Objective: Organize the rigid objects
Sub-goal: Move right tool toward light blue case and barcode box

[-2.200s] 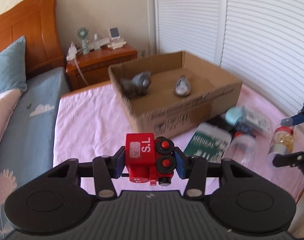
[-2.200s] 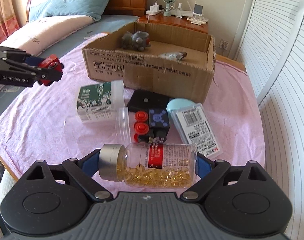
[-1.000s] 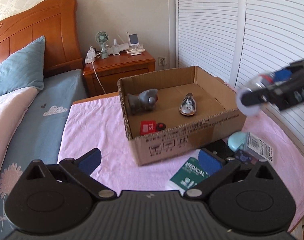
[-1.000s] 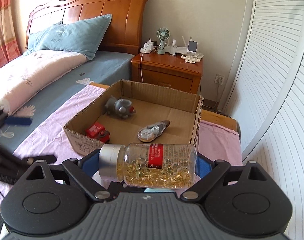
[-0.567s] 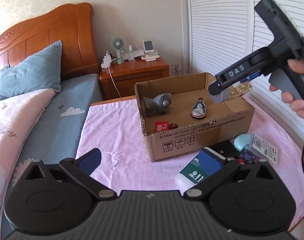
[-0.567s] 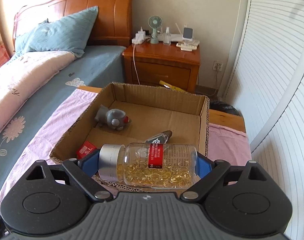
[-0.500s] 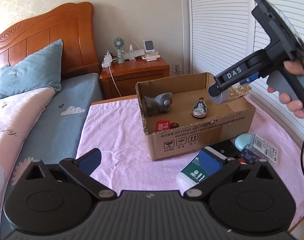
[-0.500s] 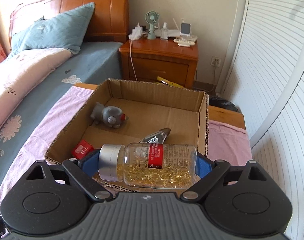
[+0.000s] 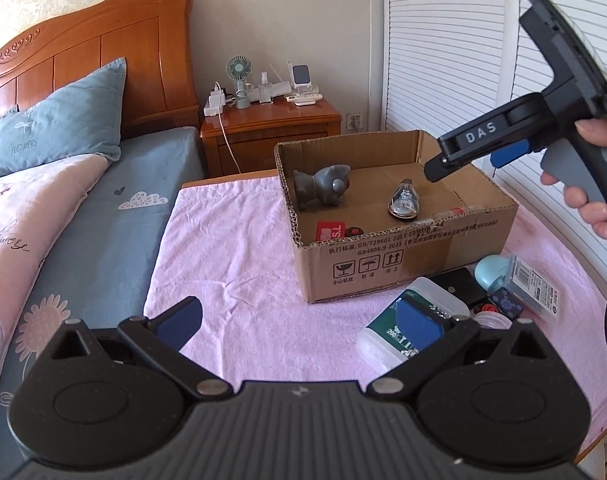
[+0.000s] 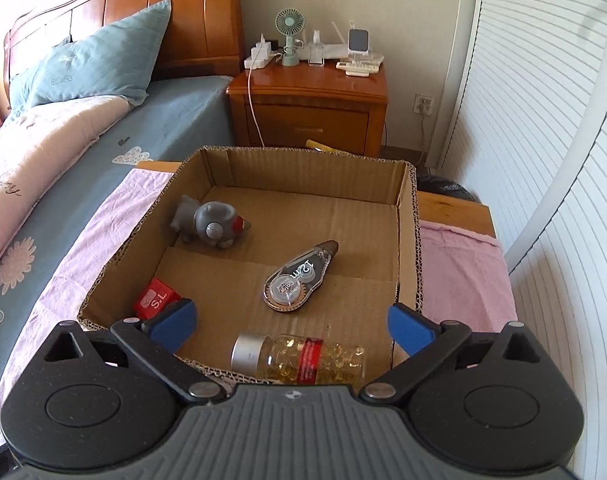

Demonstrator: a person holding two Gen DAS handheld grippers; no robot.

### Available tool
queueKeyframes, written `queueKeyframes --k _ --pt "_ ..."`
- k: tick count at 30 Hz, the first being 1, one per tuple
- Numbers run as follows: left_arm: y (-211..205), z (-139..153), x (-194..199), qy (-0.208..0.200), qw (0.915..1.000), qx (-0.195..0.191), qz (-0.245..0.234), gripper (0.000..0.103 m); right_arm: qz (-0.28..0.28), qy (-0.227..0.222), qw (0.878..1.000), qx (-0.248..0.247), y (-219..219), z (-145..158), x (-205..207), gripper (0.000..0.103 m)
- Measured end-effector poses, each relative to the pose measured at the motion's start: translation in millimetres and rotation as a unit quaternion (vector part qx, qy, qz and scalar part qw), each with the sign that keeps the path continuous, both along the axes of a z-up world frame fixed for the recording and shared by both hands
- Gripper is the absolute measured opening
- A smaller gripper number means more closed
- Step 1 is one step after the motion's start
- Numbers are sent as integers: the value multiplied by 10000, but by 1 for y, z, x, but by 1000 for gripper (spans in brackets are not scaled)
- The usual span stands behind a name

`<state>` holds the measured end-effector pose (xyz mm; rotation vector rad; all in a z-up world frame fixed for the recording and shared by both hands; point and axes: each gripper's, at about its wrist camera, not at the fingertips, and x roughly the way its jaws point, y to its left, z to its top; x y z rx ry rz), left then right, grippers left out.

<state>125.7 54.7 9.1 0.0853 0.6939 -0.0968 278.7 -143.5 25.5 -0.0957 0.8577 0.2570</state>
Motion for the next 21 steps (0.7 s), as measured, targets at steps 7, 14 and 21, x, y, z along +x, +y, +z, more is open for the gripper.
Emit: queueKeyframes --k 7,14,21 --pt "-4 4 -6 18 10000 31 18 102 92 -208 9997 36 -5 13 -29 103" --pt "-5 7 -14 29 9999 -11 131 102 -53 -199 9998 -14 -19 7 -57 103" --pt "-10 3 -14 106 9999 -18 118 102 -703 362 9969 54 -49 -26 -55 103"
